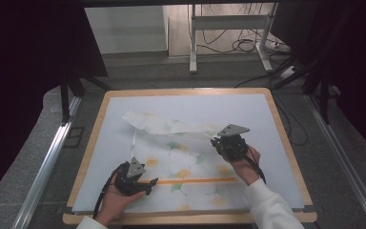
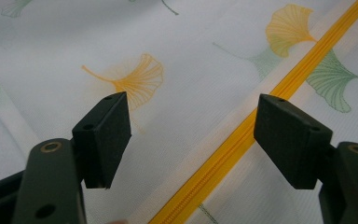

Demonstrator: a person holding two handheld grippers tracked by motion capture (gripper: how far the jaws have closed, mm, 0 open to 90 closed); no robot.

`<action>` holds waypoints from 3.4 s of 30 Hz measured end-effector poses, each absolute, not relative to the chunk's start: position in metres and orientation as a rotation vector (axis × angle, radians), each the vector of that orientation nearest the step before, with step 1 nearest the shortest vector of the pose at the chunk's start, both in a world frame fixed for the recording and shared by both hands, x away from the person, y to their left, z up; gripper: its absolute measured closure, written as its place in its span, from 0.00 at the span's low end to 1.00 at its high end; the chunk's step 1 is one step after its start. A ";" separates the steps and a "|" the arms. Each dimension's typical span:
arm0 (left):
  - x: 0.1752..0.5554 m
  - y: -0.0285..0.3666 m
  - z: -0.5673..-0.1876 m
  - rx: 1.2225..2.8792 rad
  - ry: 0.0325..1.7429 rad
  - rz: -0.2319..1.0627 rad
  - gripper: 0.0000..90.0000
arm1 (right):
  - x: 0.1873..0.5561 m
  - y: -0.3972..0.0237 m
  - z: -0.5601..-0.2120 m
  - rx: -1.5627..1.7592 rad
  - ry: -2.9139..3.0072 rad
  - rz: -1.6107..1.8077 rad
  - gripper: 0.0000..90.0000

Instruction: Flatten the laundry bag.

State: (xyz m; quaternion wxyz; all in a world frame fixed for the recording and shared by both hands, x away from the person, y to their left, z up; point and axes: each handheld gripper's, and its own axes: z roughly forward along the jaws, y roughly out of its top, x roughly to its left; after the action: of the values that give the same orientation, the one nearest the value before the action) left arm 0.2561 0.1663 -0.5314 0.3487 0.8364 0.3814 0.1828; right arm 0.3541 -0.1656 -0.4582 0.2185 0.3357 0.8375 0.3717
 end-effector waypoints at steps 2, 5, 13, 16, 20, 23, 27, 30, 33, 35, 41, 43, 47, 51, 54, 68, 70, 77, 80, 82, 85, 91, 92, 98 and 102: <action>0.256 0.166 -0.531 2.168 0.989 0.474 0.31 | 0.356 -0.168 -0.458 0.938 2.308 1.032 0.93; 0.256 0.166 -0.532 2.170 0.986 0.473 0.31 | 0.359 -0.172 -0.458 0.958 2.287 1.037 0.93; 0.256 0.166 -0.532 2.178 0.982 0.472 0.31 | 0.368 -0.185 -0.460 1.017 2.237 1.039 0.93; 0.256 0.165 -0.532 2.180 0.981 0.471 0.31 | 0.373 -0.190 -0.461 1.041 2.216 1.039 0.93; 0.257 0.165 -0.532 2.178 0.982 0.473 0.31 | 0.379 -0.197 -0.462 1.078 2.190 1.048 0.93; 0.257 0.164 -0.533 2.180 0.981 0.474 0.30 | 0.385 -0.204 -0.463 1.108 2.167 1.054 0.93; 0.257 0.165 -0.533 2.180 0.982 0.474 0.30 | 0.396 -0.215 -0.463 1.155 2.126 1.086 0.93; 0.257 0.165 -0.533 2.180 0.983 0.473 0.30 | 0.400 -0.218 -0.463 1.170 2.118 1.095 0.93; 0.258 0.165 -0.533 2.181 0.985 0.473 0.30 | 0.409 -0.221 -0.467 1.196 2.100 1.094 0.93; 0.258 0.165 -0.533 2.180 0.985 0.473 0.30 | 0.411 -0.221 -0.467 1.198 2.099 1.092 0.93; 0.257 0.164 -0.533 2.184 0.983 0.473 0.30 | 0.425 -0.222 -0.471 1.213 2.079 1.083 0.92; 0.257 0.164 -0.533 2.184 0.984 0.473 0.30 | 0.431 -0.223 -0.470 1.222 2.070 1.090 0.91; 0.257 0.164 -0.533 2.184 0.986 0.472 0.30 | 0.447 -0.226 -0.469 1.245 2.046 1.096 0.91; 0.257 0.164 -0.533 2.179 0.986 0.474 0.30 | 0.457 -0.229 -0.471 1.264 2.029 1.107 0.91; 0.257 0.165 -0.532 2.179 0.987 0.474 0.30 | 0.471 -0.232 -0.476 1.267 2.025 1.049 0.63; 0.255 0.166 -0.532 2.178 0.979 0.477 0.30 | 0.438 -0.229 -0.470 1.276 2.105 1.015 0.42; 0.254 0.166 -0.532 2.175 0.979 0.476 0.30 | 0.426 -0.232 -0.470 1.272 2.122 1.014 0.43; 0.253 0.170 -0.530 2.169 0.983 0.484 0.30 | 0.390 -0.232 -0.478 1.248 2.226 0.987 0.43; 0.252 0.174 -0.529 2.162 0.987 0.486 0.30 | 0.375 -0.230 -0.483 1.239 2.273 0.968 0.42; 0.252 0.174 -0.529 2.161 0.988 0.484 0.30 | 0.372 -0.230 -0.484 1.241 2.282 0.960 0.42; 0.252 0.176 -0.530 2.159 0.998 0.452 0.29 | 0.358 -0.233 -0.492 1.237 2.330 0.918 0.41; 0.252 0.184 -0.531 2.136 1.038 0.445 0.27 | 0.352 -0.238 -0.503 1.215 2.360 0.847 0.40; 0.253 0.187 -0.530 2.126 1.051 0.444 0.27 | 0.353 -0.239 -0.502 1.219 2.356 0.849 0.39; 0.255 0.204 -0.530 2.078 1.166 0.390 0.21 | 0.354 -0.241 -0.503 1.225 2.346 0.846 0.39; 0.254 0.215 -0.531 2.061 1.214 0.379 0.18 | 0.355 -0.241 -0.503 1.218 2.348 0.843 0.39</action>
State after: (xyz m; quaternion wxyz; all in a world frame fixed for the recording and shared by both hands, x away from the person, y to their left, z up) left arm 0.2539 0.2145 -0.5309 0.3522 0.7964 0.4693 0.1465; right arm 0.3548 -0.2410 -0.5029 0.1817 0.4316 0.8316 0.2987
